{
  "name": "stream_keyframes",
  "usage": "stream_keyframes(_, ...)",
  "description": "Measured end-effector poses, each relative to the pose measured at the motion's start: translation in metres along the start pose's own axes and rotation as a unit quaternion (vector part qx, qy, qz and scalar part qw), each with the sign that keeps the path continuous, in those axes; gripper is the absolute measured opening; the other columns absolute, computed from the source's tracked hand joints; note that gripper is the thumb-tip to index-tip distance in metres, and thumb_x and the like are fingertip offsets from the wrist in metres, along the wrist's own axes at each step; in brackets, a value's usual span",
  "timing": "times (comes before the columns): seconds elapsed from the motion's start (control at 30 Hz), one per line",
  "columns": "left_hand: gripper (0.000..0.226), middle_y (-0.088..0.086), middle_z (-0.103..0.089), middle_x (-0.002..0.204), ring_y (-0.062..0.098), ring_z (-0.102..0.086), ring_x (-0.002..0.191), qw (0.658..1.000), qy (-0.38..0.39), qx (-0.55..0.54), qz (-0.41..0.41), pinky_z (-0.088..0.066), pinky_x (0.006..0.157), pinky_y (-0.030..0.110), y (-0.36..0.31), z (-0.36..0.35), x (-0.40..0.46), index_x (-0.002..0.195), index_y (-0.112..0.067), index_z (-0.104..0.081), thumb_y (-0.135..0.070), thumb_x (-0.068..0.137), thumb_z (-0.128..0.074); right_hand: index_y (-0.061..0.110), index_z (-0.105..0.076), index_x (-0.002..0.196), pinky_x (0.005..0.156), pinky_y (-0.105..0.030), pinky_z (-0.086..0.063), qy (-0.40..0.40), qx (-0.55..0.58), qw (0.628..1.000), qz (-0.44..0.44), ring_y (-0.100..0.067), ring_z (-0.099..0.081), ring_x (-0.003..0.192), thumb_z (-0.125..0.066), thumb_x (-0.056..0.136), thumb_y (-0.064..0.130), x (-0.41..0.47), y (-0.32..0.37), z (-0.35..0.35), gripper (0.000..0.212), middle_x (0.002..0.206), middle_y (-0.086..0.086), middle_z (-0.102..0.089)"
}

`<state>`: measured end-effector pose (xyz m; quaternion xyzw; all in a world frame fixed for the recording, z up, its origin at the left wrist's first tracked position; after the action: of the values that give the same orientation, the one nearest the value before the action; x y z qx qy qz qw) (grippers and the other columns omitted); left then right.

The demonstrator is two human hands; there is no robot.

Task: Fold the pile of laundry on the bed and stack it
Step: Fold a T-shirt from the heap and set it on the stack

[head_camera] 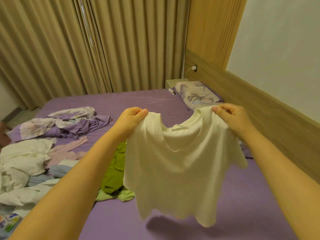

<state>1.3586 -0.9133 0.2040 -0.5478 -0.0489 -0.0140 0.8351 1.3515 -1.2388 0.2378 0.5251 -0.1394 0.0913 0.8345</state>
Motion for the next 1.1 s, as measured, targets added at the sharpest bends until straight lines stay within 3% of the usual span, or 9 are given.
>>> stream_keyframes(0.13,0.033,0.012,-0.044,0.068,0.02,-0.041,0.063,0.995,0.015,0.088,0.054,-0.032,0.06,0.031,0.051,-0.013,0.007,0.073,-0.009,-0.05,-0.032,0.097,-0.052,0.013,-0.07,0.084,0.068,-0.028,-0.042,0.019,-0.035,0.998,-0.053,-0.015,-0.054,0.075,-0.061,0.092,0.027,-0.006,-0.041,-0.027,0.018,0.079,-0.01,-0.065)
stream_keyframes(0.27,0.034,0.003,-0.04,0.059,0.017,-0.036,0.055,0.985,-0.005,0.142,0.099,-0.025,0.053,0.032,0.129,-0.039,-0.004,0.066,-0.011,-0.044,-0.025,0.096,-0.052,0.017,-0.068,0.086,0.062,-0.01,-0.04,0.065,-0.073,0.988,-0.117,-0.015,-0.057,0.077,-0.06,0.092,0.025,-0.026,-0.116,-0.077,0.013,0.086,-0.005,-0.069)
stream_keyframes(0.43,0.019,-0.007,-0.056,0.069,0.007,-0.048,0.063,0.975,-0.021,0.119,0.185,-0.035,0.053,0.021,0.231,-0.08,-0.023,0.075,-0.019,-0.056,-0.026,0.092,-0.059,0.009,-0.068,0.086,0.065,-0.025,-0.042,0.125,-0.089,0.968,-0.2,-0.029,-0.06,0.083,-0.058,0.093,0.027,-0.051,-0.228,-0.135,0.022,0.085,-0.011,-0.068)
stream_keyframes(0.57,0.01,-0.008,-0.064,0.08,0.005,-0.055,0.072,0.966,-0.004,0.105,0.237,-0.038,0.056,0.011,0.295,-0.11,-0.024,0.08,-0.024,-0.06,-0.024,0.087,-0.066,0.013,-0.066,0.087,0.057,-0.011,-0.039,0.162,-0.104,0.95,-0.244,-0.022,-0.056,0.075,-0.056,0.095,0.027,-0.053,-0.303,-0.169,0.019,0.079,-0.004,-0.065)
stream_keyframes(0.67,0.011,-0.009,-0.062,0.076,0.006,-0.054,0.069,0.956,-0.016,0.107,0.272,-0.038,0.057,0.016,0.327,-0.124,-0.015,0.079,-0.024,-0.061,-0.025,0.085,-0.069,0.006,-0.065,0.086,0.065,-0.028,-0.043,0.188,-0.113,0.94,-0.264,-0.031,-0.058,0.079,-0.055,0.095,0.025,-0.044,-0.35,-0.187,0.023,0.082,-0.012,-0.067)
stream_keyframes(0.73,0.011,-0.01,-0.061,0.074,0.007,-0.053,0.068,0.951,-0.031,0.109,0.286,-0.038,0.057,0.019,0.343,-0.129,-0.004,0.079,-0.023,-0.061,-0.026,0.086,-0.069,0.007,-0.066,0.088,0.068,-0.033,-0.042,0.211,-0.124,0.933,-0.265,-0.031,-0.059,0.082,-0.054,0.096,0.026,-0.033,-0.373,-0.198,0.023,0.084,-0.011,-0.068)
stream_keyframes(0.93,0.014,-0.004,-0.064,0.08,0.018,-0.058,0.078,0.94,-0.078,0.177,0.279,-0.04,0.064,0.03,0.374,-0.128,0.038,0.09,-0.018,-0.066,-0.032,0.09,-0.063,0.012,-0.067,0.1,0.064,-0.03,-0.036,0.226,-0.166,0.935,-0.216,-0.026,-0.057,0.082,-0.049,0.098,0.032,0.02,-0.407,-0.222,0.027,0.089,-0.005,-0.067)
stream_keyframes(1.03,0.022,0.001,-0.067,0.088,0.022,-0.06,0.084,0.94,-0.07,0.195,0.27,-0.045,0.068,0.033,0.387,-0.132,0.058,0.101,-0.016,-0.068,-0.034,0.094,-0.058,0.014,-0.063,0.109,0.064,-0.032,-0.036,0.222,-0.249,0.925,-0.183,-0.031,-0.058,0.085,-0.041,0.1,0.039,0.044,-0.418,-0.23,0.034,0.094,-0.01,-0.068)
stream_keyframes(1.1,0.024,0.001,-0.068,0.091,0.02,-0.059,0.083,0.941,-0.066,0.21,0.257,-0.044,0.066,0.031,0.394,-0.138,0.071,0.105,-0.018,-0.067,-0.036,0.095,-0.054,0.013,-0.057,0.11,0.057,-0.034,-0.032,0.236,-0.354,0.894,-0.139,-0.034,-0.059,0.08,-0.034,0.1,0.042,0.056,-0.424,-0.231,0.038,0.088,-0.015,-0.067)
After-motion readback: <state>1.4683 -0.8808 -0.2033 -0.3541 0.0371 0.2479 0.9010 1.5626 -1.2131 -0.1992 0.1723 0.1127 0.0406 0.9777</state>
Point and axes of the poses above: each hand's wrist, its own x-axis towards the middle knuckle, its own z-axis out of the back of the hand, y = z × x, the point moved 9 cm from there along x, towards the middle knuckle
